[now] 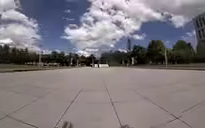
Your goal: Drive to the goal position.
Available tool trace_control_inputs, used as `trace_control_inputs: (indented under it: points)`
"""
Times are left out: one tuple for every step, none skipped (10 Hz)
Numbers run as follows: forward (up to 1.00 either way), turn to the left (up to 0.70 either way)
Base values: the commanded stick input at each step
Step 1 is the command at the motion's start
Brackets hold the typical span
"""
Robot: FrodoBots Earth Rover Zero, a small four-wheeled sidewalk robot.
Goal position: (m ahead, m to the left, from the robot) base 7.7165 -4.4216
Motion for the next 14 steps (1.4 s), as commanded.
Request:
trace_control_inputs:
  points:
    - [0.7, 0.0]
    - [0.7, 0.0]
    - [0.7, 0.0]
    - [0.7, 0.0]
    - [0.7, 0.0]
    - [0.7, 0.0]
    - [0.7, 0.0]
    - [0.7, 0.0]
    - [0.7, 0.0]
    - [0.7, 0.0]
    - [0.7, 0.0]
    - [0.7, 0.0]
    - [0.7, 0.0]
    - [0.7, 0.0]
